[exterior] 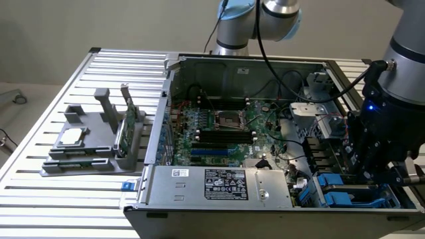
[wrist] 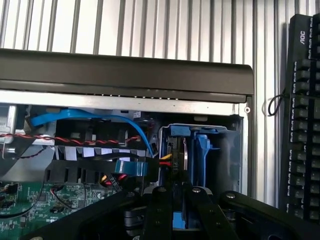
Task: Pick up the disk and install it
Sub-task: 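Insert the first disk wire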
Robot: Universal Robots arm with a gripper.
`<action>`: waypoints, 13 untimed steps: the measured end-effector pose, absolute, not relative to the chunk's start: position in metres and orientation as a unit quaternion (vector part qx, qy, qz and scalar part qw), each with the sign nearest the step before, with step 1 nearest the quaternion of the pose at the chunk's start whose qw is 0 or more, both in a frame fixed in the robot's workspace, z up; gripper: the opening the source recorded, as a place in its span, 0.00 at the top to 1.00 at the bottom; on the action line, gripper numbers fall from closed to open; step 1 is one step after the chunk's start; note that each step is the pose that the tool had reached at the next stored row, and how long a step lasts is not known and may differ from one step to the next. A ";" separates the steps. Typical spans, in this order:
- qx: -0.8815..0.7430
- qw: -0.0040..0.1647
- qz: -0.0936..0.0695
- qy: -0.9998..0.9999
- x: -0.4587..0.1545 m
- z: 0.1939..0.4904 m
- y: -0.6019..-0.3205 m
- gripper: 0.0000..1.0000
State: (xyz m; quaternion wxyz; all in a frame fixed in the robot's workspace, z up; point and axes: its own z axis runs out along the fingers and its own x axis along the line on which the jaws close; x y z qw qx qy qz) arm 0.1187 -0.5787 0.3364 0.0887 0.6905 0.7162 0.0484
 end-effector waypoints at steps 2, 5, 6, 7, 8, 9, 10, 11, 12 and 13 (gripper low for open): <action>0.693 0.089 0.049 0.714 0.118 0.336 -0.579 0.83; 0.695 0.091 0.049 0.711 0.118 0.336 -0.579 0.83; 0.696 0.091 0.050 0.711 0.118 0.336 -0.578 0.83; 0.696 0.091 0.050 0.710 0.118 0.336 -0.578 0.83; 0.697 0.091 0.050 0.710 0.118 0.335 -0.578 0.83; 0.697 0.091 0.050 0.709 0.118 0.335 -0.578 0.83; 0.698 0.092 0.050 0.709 0.118 0.335 -0.578 0.83; 0.698 0.092 0.050 0.708 0.118 0.335 -0.577 0.83; 0.698 0.092 0.050 0.708 0.118 0.335 -0.577 0.83; 0.699 0.092 0.050 0.708 0.118 0.335 -0.577 0.83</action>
